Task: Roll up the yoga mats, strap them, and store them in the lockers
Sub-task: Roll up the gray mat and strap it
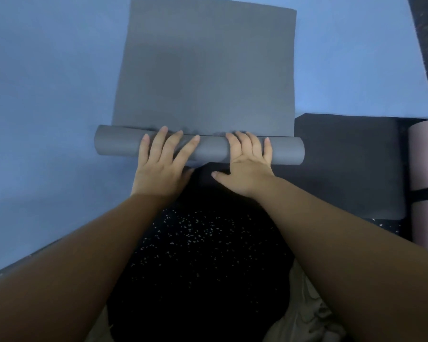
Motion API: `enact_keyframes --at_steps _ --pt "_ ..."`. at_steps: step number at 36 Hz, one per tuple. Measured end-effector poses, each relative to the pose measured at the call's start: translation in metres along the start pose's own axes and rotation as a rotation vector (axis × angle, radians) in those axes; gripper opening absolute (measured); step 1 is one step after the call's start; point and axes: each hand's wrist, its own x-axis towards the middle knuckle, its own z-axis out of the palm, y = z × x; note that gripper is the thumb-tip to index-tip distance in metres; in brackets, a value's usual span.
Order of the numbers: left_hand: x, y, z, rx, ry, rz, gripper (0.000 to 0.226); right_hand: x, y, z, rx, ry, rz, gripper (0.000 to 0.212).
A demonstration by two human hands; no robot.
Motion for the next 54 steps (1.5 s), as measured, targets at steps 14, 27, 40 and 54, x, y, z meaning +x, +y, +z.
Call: enact_keyframes --at_steps 14,27,40,54 --pt "0.061 -0.020 -0.014 0.003 -0.412 -0.049 0.071 0.030 0.001 -0.035 -0.084 0.103 0.017 0.072" --pt "0.010 -0.001 -0.025 -0.053 -0.173 0.025 0.072 -0.017 0.006 0.005 -0.189 0.421 -0.061 0.070" --pt "-0.071 0.039 -0.071 -0.153 -0.326 -0.064 0.069 -0.099 0.002 0.044 -0.201 0.374 -0.089 0.073" --pt "-0.093 0.053 -0.076 -0.132 -0.473 -0.089 0.100 -0.131 -0.005 0.067 -0.170 0.376 0.003 0.076"
